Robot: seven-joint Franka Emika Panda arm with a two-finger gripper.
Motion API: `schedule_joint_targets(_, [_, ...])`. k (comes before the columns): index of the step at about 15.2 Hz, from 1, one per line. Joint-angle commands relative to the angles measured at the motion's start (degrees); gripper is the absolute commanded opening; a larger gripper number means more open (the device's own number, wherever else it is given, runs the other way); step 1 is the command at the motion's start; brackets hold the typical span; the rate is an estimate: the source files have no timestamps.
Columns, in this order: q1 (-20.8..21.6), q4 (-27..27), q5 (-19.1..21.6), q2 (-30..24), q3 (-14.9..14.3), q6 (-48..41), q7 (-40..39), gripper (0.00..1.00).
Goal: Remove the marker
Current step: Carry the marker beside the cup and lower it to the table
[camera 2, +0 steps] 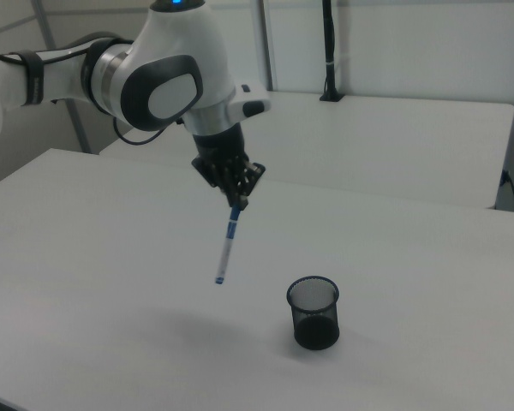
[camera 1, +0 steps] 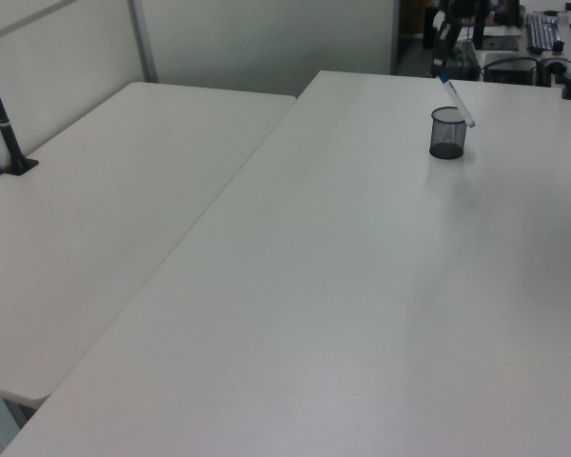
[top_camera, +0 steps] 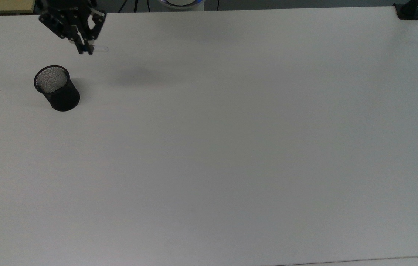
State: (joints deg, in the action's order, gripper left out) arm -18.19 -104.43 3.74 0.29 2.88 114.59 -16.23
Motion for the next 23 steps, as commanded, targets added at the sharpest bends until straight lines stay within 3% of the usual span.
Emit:
schedule_joint_targets(1, [2.1,-0.2,-0.5,3.7,1.6,-1.0,2.9,0.0])
schedule_joint_targets(5, [3.6,-0.5,-5.5,8.7,3.2,3.0,6.7,0.0])
schedule_joint_targets(8, [3.8,-1.0,-12.0,13.3,4.7,6.6,12.2,0.0])
schedule_joint_targets(15, [4.6,-2.1,-13.1,18.7,5.0,16.0,15.8,0.02])
schedule_joint_targets(16, [4.6,-2.1,-13.1,19.2,5.0,17.3,15.8,0.06])
schedule_joint_targets(19, [4.5,-2.0,-12.5,19.6,5.0,17.9,15.9,0.35])
schedule_joint_targets(23, [4.3,-1.9,-12.1,19.0,5.0,17.4,16.1,0.62])
